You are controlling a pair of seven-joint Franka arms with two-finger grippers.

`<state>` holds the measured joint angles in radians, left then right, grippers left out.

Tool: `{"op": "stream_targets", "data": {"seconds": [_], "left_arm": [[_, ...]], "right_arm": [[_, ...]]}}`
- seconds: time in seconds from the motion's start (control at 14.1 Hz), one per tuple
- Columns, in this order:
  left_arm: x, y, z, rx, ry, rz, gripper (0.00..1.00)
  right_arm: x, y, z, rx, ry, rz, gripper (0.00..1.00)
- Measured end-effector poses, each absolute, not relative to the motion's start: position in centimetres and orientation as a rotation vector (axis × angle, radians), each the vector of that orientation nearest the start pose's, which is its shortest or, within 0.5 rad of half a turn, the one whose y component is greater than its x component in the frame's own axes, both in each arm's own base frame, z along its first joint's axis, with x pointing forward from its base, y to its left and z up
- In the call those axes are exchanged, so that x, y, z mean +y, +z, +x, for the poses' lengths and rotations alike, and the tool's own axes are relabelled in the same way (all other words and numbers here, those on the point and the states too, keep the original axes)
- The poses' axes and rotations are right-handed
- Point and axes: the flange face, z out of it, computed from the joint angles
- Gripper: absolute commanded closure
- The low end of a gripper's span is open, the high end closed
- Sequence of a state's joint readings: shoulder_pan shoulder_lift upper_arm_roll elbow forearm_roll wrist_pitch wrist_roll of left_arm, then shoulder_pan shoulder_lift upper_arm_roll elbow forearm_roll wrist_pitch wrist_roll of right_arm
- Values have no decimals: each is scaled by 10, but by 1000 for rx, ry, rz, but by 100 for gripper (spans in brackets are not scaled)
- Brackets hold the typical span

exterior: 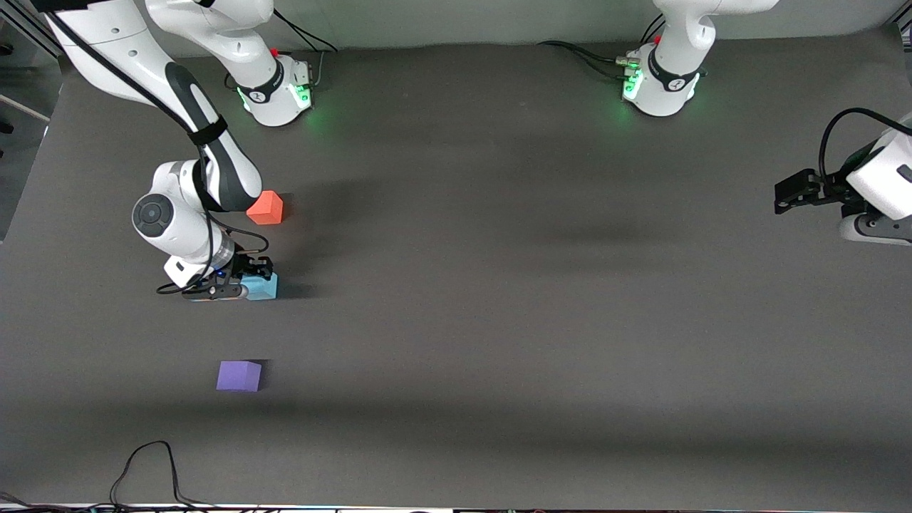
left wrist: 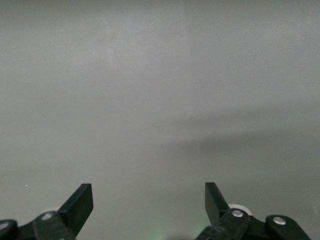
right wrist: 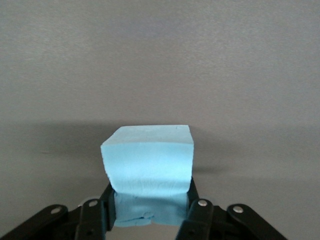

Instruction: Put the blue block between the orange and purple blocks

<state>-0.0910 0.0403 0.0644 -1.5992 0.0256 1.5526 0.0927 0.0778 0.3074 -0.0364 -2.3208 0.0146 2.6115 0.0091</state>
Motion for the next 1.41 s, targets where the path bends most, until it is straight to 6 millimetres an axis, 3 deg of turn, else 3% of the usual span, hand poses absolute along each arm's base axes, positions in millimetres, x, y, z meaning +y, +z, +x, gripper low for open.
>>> {"op": "stream_targets", "data": {"seconds": [0.07,0.42,0.64,0.85,1.41], "left_arm": [[-13,587,562,187,135,-3108,0],[-13,587,563,187,132,-3108,0],[-13,588,563,187,130,-3108,0],[-13,588,564,188,117,-3108,0],[-13,588,564,187,110,-3108,0]], "right_arm": [[18,206,520,-39,27,-3147,0],[16,204,520,-24,33,-3144,0],[15,221,526,27,21,-3121,0],[19,292,533,45,-21,-3098,0],[21,553,524,32,-154,-3051,0]]}}
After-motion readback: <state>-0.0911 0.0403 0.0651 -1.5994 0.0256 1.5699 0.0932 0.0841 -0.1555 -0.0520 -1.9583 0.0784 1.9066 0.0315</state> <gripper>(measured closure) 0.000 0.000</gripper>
